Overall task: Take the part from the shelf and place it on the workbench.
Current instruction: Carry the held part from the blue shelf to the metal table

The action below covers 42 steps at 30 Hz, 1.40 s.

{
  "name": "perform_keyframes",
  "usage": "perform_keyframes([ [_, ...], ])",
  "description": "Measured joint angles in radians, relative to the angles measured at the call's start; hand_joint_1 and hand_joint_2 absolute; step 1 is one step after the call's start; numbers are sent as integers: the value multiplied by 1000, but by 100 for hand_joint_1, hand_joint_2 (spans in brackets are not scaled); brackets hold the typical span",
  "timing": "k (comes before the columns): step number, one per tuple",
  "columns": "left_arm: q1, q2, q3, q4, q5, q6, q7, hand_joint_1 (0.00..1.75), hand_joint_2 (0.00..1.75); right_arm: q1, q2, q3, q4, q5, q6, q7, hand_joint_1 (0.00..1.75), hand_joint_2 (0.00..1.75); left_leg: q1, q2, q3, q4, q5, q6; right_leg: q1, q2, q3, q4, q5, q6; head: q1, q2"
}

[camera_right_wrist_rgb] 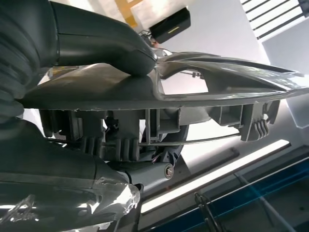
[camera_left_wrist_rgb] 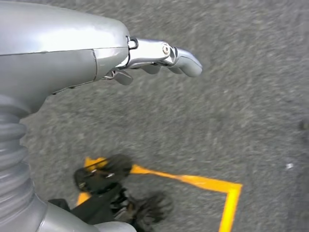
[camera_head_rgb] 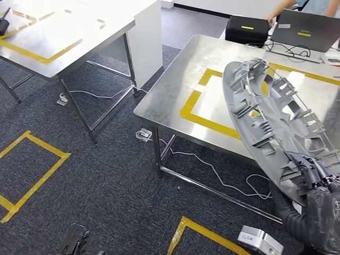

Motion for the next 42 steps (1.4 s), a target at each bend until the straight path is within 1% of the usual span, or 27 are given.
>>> perform_keyframes([
  [1, -2, -2, 4, 0, 0, 0, 2, 0, 175, 0, -5, 7, -2, 1, 0, 5, 175, 175, -1, 6, 20, -3, -19, -4, 5, -13, 6, -26, 76, -6, -1, 0],
  [2, -4, -3, 8, 1, 0, 0, 3, 0, 175, 0, -8, 13, -7, 1, 0, 10, 175, 175, -1, 11, 37, -3, -30, -9, 6, -17, 14, -39, 124, -9, -4, 0],
  [4, -9, -5, 12, 0, -2, 1, 5, 0, 175, 0, -14, 24, -16, 2, 0, 15, 175, 175, -1, 15, 49, 21, -27, -23, 4, 6, 35, -49, 130, -10, -6, 0],
  [5, -13, -6, 12, 0, -5, 2, 5, 0, 175, -2, -15, 28, -21, 2, 2, 17, 175, 175, 0, 6, 40, 51, -20, -28, 0, 18, 42, -55, 132, -13, -8, 0],
  [6, -16, -7, 13, 0, -8, 3, 5, 0, 175, -7, -17, 31, -24, 1, 5, 20, 175, 175, 1, -8, 17, 91, -25, -33, -3, 30, 49, -59, 133, -14, -9, 0],
  [8, -21, -7, 15, 0, -12, 3, 6, 0, 175, -20, -17, 32, -26, -1, 14, 23, 175, 175, 2, -36, -51, 188, -78, -40, -8, 53, 51, -66, 132, -18, -12, 0],
  [10, -21, -7, 17, 0, -16, 2, 10, 0, 175, -28, -17, 32, -26, -4, 24, 23, 175, 175, 4, -43, -127, 269, -140, -45, -12, 79, 49, -67, 129, -17, -12, 0],
  [11, -20, -7, 18, 0, -17, 1, 11, 0, 175, -31, -17, 32, -26, -6, 31, 22, 175, 175, 5, -44, -153, 280, -143, -46, -15, 92, 50, -67, 127, -15, -12, 0],
  [12, -20, -6, 19, 0, -18, 0, 13, 0, 175, -33, -17, 32, -26, -8, 36, 21, 175, 175, 6, -45, -166, 261, -116, -47, -17, 103, 52, -67, 124, -12, -12, 0],
  [14, -20, -5, 21, 0, -19, 0, 14, 0, 175, -38, -17, 32, -26, -9, 44, 17, 175, 175, 12, -64, -158, 152, -4, -50, -23, 123, 58, -66, 118, -3, -12, 0],
  [15, -20, -5, 23, 0, -20, 0, 15, 0, 175, -41, -17, 32, -26, -9, 46, 15, 175, 175, 14, -80, -150, 96, 31, -50, -25, 132, 59, -64, 116, 3, -13, 0],
  [17, -19, -5, 26, 0, -22, -1, 20, 0, 175, -46, -16, 31, -26, -9, 49, 11, 175, 175, 15, -102, -143, 42, 56, -40, -27, 147, 54, -64, 115, 17, -13, 0],
  [19, -20, -5, 30, 0, -24, -1, 24, 0, 175, -47, -16, 31, -26, -10, 53, 7, 175, 175, 12, -92, -142, 38, 62, -21, -29, 161, 47, -71, 116, 31, -12, 0],
  [20, -21, -5, 31, 0, -24, -1, 24, 0, 175, -46, -16, 31, -27, -11, 54, 7, 175, 175, 13, -84, -139, 34, 69, -13, -28, 152, 44, -70, 114, 36, -10, 0],
  [22, -25, -5, 33, 0, -24, -1, 24, 0, 175, -48, -16, 31, -29, -12, 56, 6, 175, 175, 15, -66, -132, 26, 72, 1, -24, 101, 16, -18, 83, 44, -3, 0],
  [24, -23, -6, 35, 0, -25, -1, 23, 0, 175, -50, -16, 31, -30, -13, 57, 5, 175, 175, 12, -46, -127, 25, 67, 9, -22, 51, -51, 111, 22, 48, 3, 0],
  [26, -20, -6, 37, 0, -28, -2, 24, 0, 175, -50, -15, 31, -30, -16, 60, 4, 175, 175, 10, -24, -120, 25, 58, 12, -22, 42, -109, 214, -5, 51, 3, 0],
  [27, -19, -6, 37, 0, -30, -3, 24, 0, 175, -50, -15, 30, -30, -19, 62, 3, 175, 175, 10, -15, -114, 25, 53, 11, -22, 41, -113, 213, 11, 51, 3, 0],
  [28, -19, -7, 38, 0, -31, -4, 24, 0, 175, -49, -15, 29, -30, -21, 65, 2, 175, 175, 10, -6, -106, 25, 46, 9, -22, 35, -95, 171, 45, 50, 4, 0],
  [30, -19, -8, 39, 0, -33, -7, 24, 0, 175, -50, -14, 25, -31, -24, 71, -1, 175, 175, 7, 11, -86, 26, 29, 1, -18, 2, -26, 33, 115, 48, 4, 0],
  [32, -20, -8, 40, 0, -35, -10, 24, 0, 175, -52, -12, 22, -33, -27, 74, -5, 175, 175, 1, 25, -72, 26, 14, -9, -15, -20, 16, -43, 135, 39, 4, 0],
  [35, -26, -8, 41, -1, -38, -12, 24, 0, 175, -51, -7, 21, -35, -28, 75, -7, 175, 175, -2, 38, -61, 20, 4, -19, -14, 5, 16, -48, 127, 20, 2, 0],
  [37, -31, -8, 41, -3, -40, -14, 23, 0, 175, -52, -3, 19, -37, -28, 75, -8, 175, 175, 1, 4, -81, 63, -26, -28, -19, 24, 17, -51, 124, 9, 1, 0],
  [39, -30, -8, 42, -3, -42, -16, 22, 0, 175, -55, -1, 18, -39, -28, 76, -11, 175, 175, 2, -33, -150, 184, -77, -32, -22, 43, 19, -52, 122, 2, -1, 0],
  [40, -28, -8, 42, -3, -44, -17, 22, 0, 175, -57, 1, 17, -39, -29, 77, -12, 175, 175, 2, -38, -193, 250, -94, -32, -22, 54, 19, -52, 120, 0, -1, 0],
  [41, -26, -8, 43, -3, -46, -19, 22, 0, 175, -58, 1, 17, -39, -30, 78, -13, 175, 175, 2, -40, -229, 294, -93, -32, -22, 67, 21, -53, 115, -3, -1, 0],
  [42, -24, -8, 44, -3, -48, -20, 22, 0, 175, -58, 2, 16, -39, -33, 81, -13, 175, 175, 2, -42, -251, 306, -72, -31, -22, 79, 25, -53, 109, -4, -1, 0],
])
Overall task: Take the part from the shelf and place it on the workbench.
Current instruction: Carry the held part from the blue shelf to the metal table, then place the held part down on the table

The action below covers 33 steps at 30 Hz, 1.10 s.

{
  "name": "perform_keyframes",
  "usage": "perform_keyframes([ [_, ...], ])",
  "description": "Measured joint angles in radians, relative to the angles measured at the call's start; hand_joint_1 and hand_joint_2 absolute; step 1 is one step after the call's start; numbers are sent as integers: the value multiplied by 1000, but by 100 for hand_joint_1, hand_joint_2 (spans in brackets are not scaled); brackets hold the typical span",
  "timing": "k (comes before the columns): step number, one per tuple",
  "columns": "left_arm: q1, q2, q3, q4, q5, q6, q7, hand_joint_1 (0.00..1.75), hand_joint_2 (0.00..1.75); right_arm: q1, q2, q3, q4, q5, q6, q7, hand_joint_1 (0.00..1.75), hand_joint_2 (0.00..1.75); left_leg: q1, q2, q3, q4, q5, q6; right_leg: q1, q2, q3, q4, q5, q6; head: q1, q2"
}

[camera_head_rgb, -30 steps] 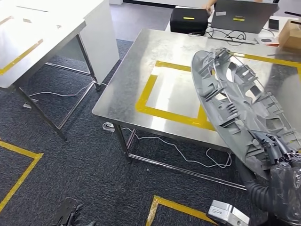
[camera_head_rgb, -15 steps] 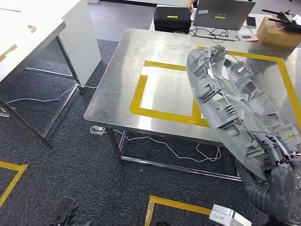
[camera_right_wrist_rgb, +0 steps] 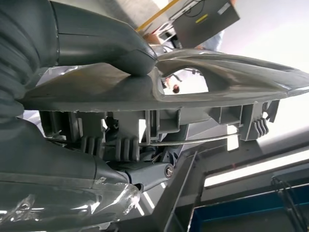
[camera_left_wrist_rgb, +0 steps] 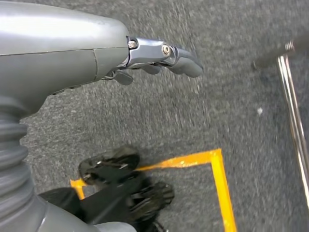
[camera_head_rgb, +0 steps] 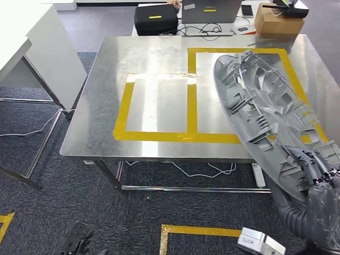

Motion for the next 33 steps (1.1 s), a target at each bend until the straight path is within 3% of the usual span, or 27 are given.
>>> perform_keyframes([
  [1, 1, 0, 1, 0, -2, -1, -1, 0, 175, 0, 0, -1, 0, -4, 4, 0, 175, 175, 0, -2, -5, -21, 37, 3, 0, 11, 6, 0, -7, -1, 0, 0],
  [3, 1, 1, 4, 0, -5, -1, -3, 0, 175, 0, 0, -4, 0, -13, 13, -3, 175, 175, -1, -12, 21, -127, 123, 13, 0, 29, 20, -1, -18, 3, 0, 0],
  [4, 1, 1, 4, 0, -6, -1, -4, 0, 175, 0, 0, -6, 0, -17, 16, -4, 175, 175, -2, -17, 39, -183, 145, 17, 2, 36, 26, 0, -26, 7, -1, 0],
  [5, 0, 1, 5, 0, -7, -2, -6, 0, 175, 0, 0, -7, 0, -19, 18, -5, 175, 175, -3, -21, 53, -225, 150, 21, 4, 42, 30, -3, -36, 13, 0, 0],
  [7, -3, 0, 6, -1, -10, -3, -8, 0, 175, 2, 0, -10, 0, -22, 22, -6, 175, 175, -3, -22, 72, -269, 135, 27, 6, 48, 47, -7, -40, 27, 1, 0],
  [9, -2, -1, 7, -2, -11, -3, -11, 0, 175, 2, 1, -12, -1, -23, 28, -6, 175, 175, 0, -19, 97, -280, 132, 38, 7, 28, 60, -3, -40, 37, 4, 0],
  [11, 1, -1, 10, -3, -12, -3, -12, 0, 175, 1, 1, -14, -1, -25, 35, -7, 175, 175, 2, -15, 128, -281, 126, 47, 8, -10, 24, 66, -57, 42, 7, 0],
  [14, 7, -2, 15, -3, -14, -3, -13, 0, 175, 1, 1, -16, -1, -25, 41, -6, 175, 175, 3, -11, 171, -283, 91, 48, 7, -34, -105, 234, -112, 47, 9, 0],
  [16, 11, -2, 17, -3, -14, -3, -13, 0, 175, 1, 2, -18, -1, -25, 44, -6, 175, 175, 6, -10, 214, -288, 59, 44, 5, -36, -150, 229, -146, 53, 10, 0],
  [17, 12, -3, 18, -3, -14, -3, -13, 0, 175, 1, 2, -18, -1, -25, 45, -6, 175, 175, 9, -10, 239, -290, 39, 41, 3, -38, -155, 188, -139, 57, 10, 0],
  [19, 13, -3, 21, -3, -14, -3, -13, 0, 175, 0, 2, -19, 0, -24, 49, -5, 175, 175, 11, -8, 287, -292, -5, 30, 3, -57, -151, 99, -21, 61, 12, 0],
  [20, 13, -2, 22, -4, -15, -3, -14, 0, 175, -2, 3, -19, 1, -24, 53, -5, 175, 175, 10, -6, 307, -297, -25, 23, 6, -64, -144, 75, 35, 54, 11, 0],
  [21, 12, -2, 22, -5, -16, -3, -15, 0, 175, -2, 4, -20, 0, -24, 58, -4, 175, 175, 9, -3, 327, -307, -38, 16, 9, -68, -137, 68, 74, 43, 9, 0],
  [23, 1, -2, 23, -7, -17, -3, -17, 0, 175, -1, 7, -21, -2, -23, 65, -1, 175, 175, 9, -1, 345, -307, -27, 3, 10, -59, -113, 69, 51, 21, 4, 0],
  [24, -6, -3, 22, -8, -17, -3, -17, 0, 175, 0, 9, -22, -4, -22, 67, 0, 175, 175, 9, -2, 333, -270, 0, -4, 6, -55, -96, 62, 37, 15, 5, 0],
  [26, -1, -4, 23, -8, -18, -3, -18, 0, 175, 0, 13, -24, -4, -21, 71, 1, 175, 175, 9, -4, 248, -132, 49, -19, -2, -50, -46, 37, 15, 7, 5, 0],
  [27, 10, -4, 26, -8, -18, -2, -18, 0, 175, 0, 14, -26, -3, -20, 76, 2, 175, 175, 9, -5, 193, -66, 46, -24, -3, -49, -17, 18, 6, 4, 4, 0],
  [29, 39, -4, 33, -8, -21, 1, -15, 0, 175, -2, 17, -27, -3, -17, 93, 7, 175, 175, 9, -5, 89, -7, -34, -22, -5, -47, 44, -22, -7, 2, 4, 0],
  [30, 51, -3, 35, -8, -23, 4, -13, 0, 175, -3, 18, -28, -3, -18, 105, 12, 175, 175, 7, -5, 46, -10, -80, -17, -5, -48, 72, -43, -13, 2, 3, 0],
  [31, 62, -2, 37, -8, -25, 7, -10, 0, 175, -5, 20, -28, -3, -25, 122, 19, 175, 175, 4, -5, 12, -33, -99, -12, -4, -48, 99, -62, -19, 3, 4, 0],
  [32, 72, -1, 39, -8, -27, 10, -9, 0, 175, -6, 23, -30, -2, -36, 143, 28, 175, 175, 0, -5, -12, -74, -79, -5, -3, -49, 122, -78, -26, 4, 4, 0],
  [33, 82, 0, 40, -7, -27, 14, -9, 0, 175, -5, 27, -31, -2, -50, 168, 40, 175, 175, -5, -7, -23, -135, -8, 5, -2, -50, 141, -90, -34, 5, 4, 0],
])
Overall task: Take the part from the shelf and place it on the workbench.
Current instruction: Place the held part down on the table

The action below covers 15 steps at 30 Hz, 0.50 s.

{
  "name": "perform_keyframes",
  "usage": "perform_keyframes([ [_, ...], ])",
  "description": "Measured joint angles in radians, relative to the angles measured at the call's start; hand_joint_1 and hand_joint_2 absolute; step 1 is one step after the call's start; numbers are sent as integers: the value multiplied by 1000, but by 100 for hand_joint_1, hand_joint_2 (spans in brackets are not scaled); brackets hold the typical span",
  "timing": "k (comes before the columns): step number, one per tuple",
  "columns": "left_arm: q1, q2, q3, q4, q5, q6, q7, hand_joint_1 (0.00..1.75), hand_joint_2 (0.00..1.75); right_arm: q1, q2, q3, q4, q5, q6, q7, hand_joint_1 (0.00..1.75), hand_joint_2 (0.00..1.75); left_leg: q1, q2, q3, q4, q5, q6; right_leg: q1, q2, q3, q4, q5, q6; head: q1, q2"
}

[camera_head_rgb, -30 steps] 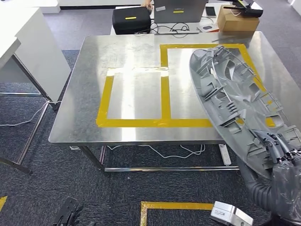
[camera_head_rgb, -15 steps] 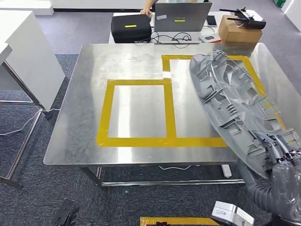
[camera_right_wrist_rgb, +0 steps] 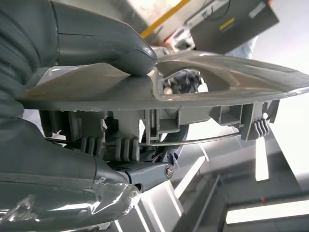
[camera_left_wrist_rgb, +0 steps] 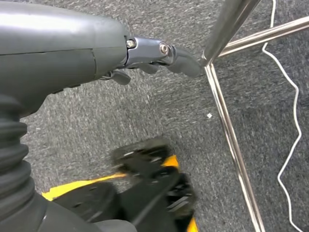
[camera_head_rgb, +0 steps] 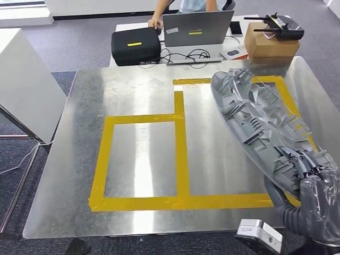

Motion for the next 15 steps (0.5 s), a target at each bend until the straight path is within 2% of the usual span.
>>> perform_keyframes([
  [1, 9, 1, 2, 0, -1, 4, 0, 0, 175, 6, 5, -3, 0, -15, 30, 15, 175, 175, -6, -4, -3, -68, 92, 10, 3, 0, 15, -6, -9, 2, 0, 0],
  [2, 14, 2, 5, 0, -2, 8, 0, 0, 175, 15, 11, -7, 1, -25, 63, 32, 175, 175, -10, -11, 0, -125, 170, 19, 6, -1, 23, -8, -22, 6, 0, 0],
  [3, 15, 4, 8, 1, -3, 12, 0, 0, 175, 29, 18, -12, 3, -30, 96, 49, 175, 175, -12, -16, 5, -162, 224, 25, 9, -1, 28, -8, -36, 9, 1, 0],
  [4, 12, 6, 12, 1, -5, 16, 1, 0, 175, 43, 24, -18, 5, -32, 125, 63, 175, 175, -13, -19, 10, -176, 240, 26, 12, -1, 33, -7, -51, 11, 2, 0],
  [6, 2, 10, 19, 3, -10, 22, 0, 0, 175, 69, 37, -29, 10, -30, 162, 78, 175, 175, -8, -16, 25, -180, 251, 28, 14, 1, 46, -6, -73, 16, 3, 0],
  [7, -4, 12, 22, 3, -11, 24, 0, 0, 175, 79, 41, -34, 11, -29, 170, 80, 175, 175, -6, -13, 34, -182, 259, 31, 14, 2, 48, 9, -85, 21, 4, 0],
  [8, -11, 14, 24, 4, -13, 24, 0, 0, 175, 85, 45, -39, 13, -28, 179, 83, 175, 175, -3, -10, 43, -185, 265, 36, 14, 4, 34, 45, -106, 27, 6, 0],
  [9, -19, 14, 25, 6, -16, 25, -1, 0, 175, 88, 48, -44, 15, -26, 192, 85, 175, 175, -2, -6, 49, -186, 267, 40, 13, 4, 4, 106, -135, 32, 8, 0],
  [11, -30, 18, 26, 14, -26, 25, -7, 0, 175, 95, 53, -60, 26, -25, 227, 85, 175, 175, -1, -1, 59, -184, 255, 46, 13, 4, -91, 252, -192, 38, 10, 0],
  [12, -32, 21, 26, 21, -29, 26, -15, 0, 175, 103, 55, -72, 36, -25, 244, 80, 175, 175, -1, 0, 65, -183, 247, 46, 12, 4, -129, 297, -193, 39, 10, 0],
  [13, -35, 25, 26, 30, -30, 26, -24, 0, 175, 111, 56, -86, 48, -24, 257, 71, 175, 175, 0, -1, 73, -180, 238, 45, 12, 4, -149, 301, -168, 40, 10, 0],
  [14, -40, 30, 26, 41, -30, 27, -35, 0, 175, 119, 59, -100, 63, -22, 268, 58, 175, 175, 2, -2, 84, -178, 228, 43, 12, 4, -149, 263, -121, 40, 11, 0],
  [15, -43, 34, 26, 53, -30, 29, -44, 0, 175, 127, 61, -113, 75, -17, 277, 45, 175, 175, 3, -4, 96, -175, 216, 40, 11, 3, -134, 195, -63, 40, 11, 0],
])
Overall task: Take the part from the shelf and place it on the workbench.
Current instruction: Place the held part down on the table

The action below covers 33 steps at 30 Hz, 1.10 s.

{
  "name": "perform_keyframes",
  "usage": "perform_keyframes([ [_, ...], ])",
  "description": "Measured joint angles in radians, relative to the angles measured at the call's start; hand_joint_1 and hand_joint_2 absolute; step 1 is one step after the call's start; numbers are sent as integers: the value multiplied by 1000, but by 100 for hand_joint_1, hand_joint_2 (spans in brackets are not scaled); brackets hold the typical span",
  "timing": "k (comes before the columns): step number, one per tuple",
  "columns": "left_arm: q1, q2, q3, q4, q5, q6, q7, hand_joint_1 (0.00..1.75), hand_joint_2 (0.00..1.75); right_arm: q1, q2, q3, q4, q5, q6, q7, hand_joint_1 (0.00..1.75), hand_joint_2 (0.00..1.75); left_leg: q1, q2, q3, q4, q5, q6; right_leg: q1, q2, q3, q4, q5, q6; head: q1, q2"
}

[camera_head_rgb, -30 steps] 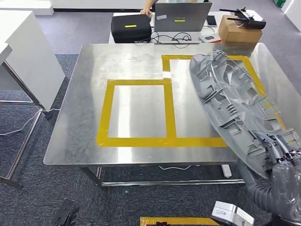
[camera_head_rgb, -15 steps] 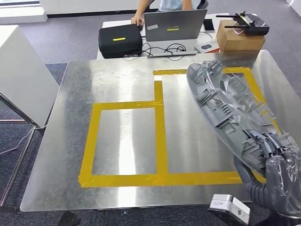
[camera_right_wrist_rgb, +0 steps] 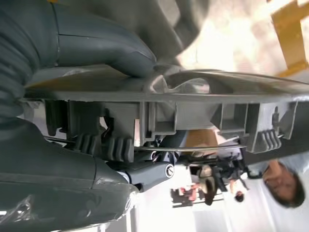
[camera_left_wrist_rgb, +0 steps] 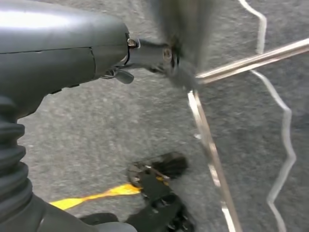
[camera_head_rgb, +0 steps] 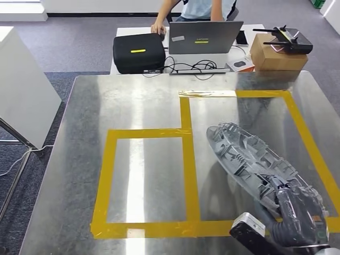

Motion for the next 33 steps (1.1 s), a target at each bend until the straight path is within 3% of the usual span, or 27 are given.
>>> perform_keyframes([
  [1, -2, 4, 0, 11, 0, 2, -8, 0, 175, 7, 3, -12, 13, 7, 9, -12, 175, 175, 1, -1, 11, 3, -11, -5, 0, -2, 17, -63, 48, -1, 0, 0],
  [3, -6, 14, 1, 30, 1, 6, -18, 0, 175, 26, 15, -31, 36, 28, 26, -28, 90, 175, -1, -3, 19, 13, -26, -13, 1, -3, 39, -140, 98, -5, -1, 0],
  [5, -10, 26, 2, 45, 0, 11, -22, 0, 175, 41, 32, -44, 55, 56, 41, -34, 3, 175, -3, -4, 17, 21, -28, -12, 1, 1, 42, -147, 103, -8, -3, 0],
  [6, -10, 33, 3, 52, -3, 14, -24, 0, 175, 45, 42, -47, 61, 72, 48, -36, 0, 175, -3, -4, 16, 21, -28, -10, 1, 4, 40, -146, 104, -8, -3, 0],
  [10, -15, 46, 5, 68, -7, 21, -26, 0, 0, 53, 78, -54, 72, 130, 72, -40, 0, 175, 0, -2, 17, 12, -28, -13, 8, 7, 37, -145, 96, -18, -3, 0],
  [15, -28, 47, 5, 81, -12, 30, -26, 0, 0, 46, 109, -56, 73, 162, 88, -49, 0, 175, 2, -1, 17, 8, -29, -28, 11, 7, 36, -145, 95, -26, -3, 0],
  [17, -33, 47, 5, 85, -11, 32, -26, 0, 0, 45, 115, -57, 73, 165, 89, -53, 0, 175, 2, -1, 17, 9, -30, -29, 10, 7, 38, -146, 95, -27, -3, 0],
  [19, -37, 48, 6, 89, -6, 32, -23, 0, 0, 46, 121, -57, 72, 167, 88, -65, 0, 175, 0, -1, 17, 11, -28, -20, 6, 7, 42, -152, 103, -19, -3, 0],
  [21, -41, 47, 6, 93, 2, 31, -17, 0, 0, 47, 126, -54, 67, 158, 84, -83, 0, 87, 4, 3, 24, -4, -15, -7, 6, 8, 41, -150, 101, -8, -3, 0],
  [23, -46, 46, 6, 98, 5, 33, -13, 0, 0, 46, 128, -47, 60, 128, 73, -95, 0, 0, 13, 10, 30, -23, -4, -1, 7, 9, 13, -87, 55, -2, -1, 0],
  [25, -50, 46, 6, 103, 4, 39, -11, 0, 0, 42, 128, -38, 59, 78, 62, -92, 0, 0, 15, 15, 28, -23, -1, -1, 2, 9, -41, 42, -13, 7, 0, 0],
  [26, -52, 46, 7, 105, 4, 41, -9, 0, 0, 40, 128, -34, 59, 51, 57, -87, 0, 0, 17, 17, 26, -22, 0, -3, -2, 9, -63, 98, -32, 12, -1, 0],
  [27, -53, 47, 7, 107, 4, 42, -7, 0, 0, 38, 127, -29, 59, 29, 50, -80, 0, 0, 20, 18, 25, -20, 1, -6, -7, 9, -70, 121, -31, 19, -1, 0],
  [28, -55, 48, 9, 108, 4, 43, -4, 0, 0, 35, 126, -24, 59, 13, 42, -73, 0, 0, 24, 19, 24, -18, 1, -10, -12, 8, -58, 104, -11, 26, -1, 0],
  [31, -61, 55, 17, 110, 6, 46, 2, 0, 0, 26, 118, -10, 58, -3, 21, -58, 0, 0, 36, 16, 11, 3, -6, -34, -28, 3, 41, -76, 69, 51, 2, 0],
  [33, -67, 59, 19, 111, 5, 47, 2, 0, 0, 21, 112, -1, 57, -14, 13, -54, 0, 0, 35, 8, -4, 23, -6, -53, -29, 7, 63, -118, 70, 46, 4, 0],
])
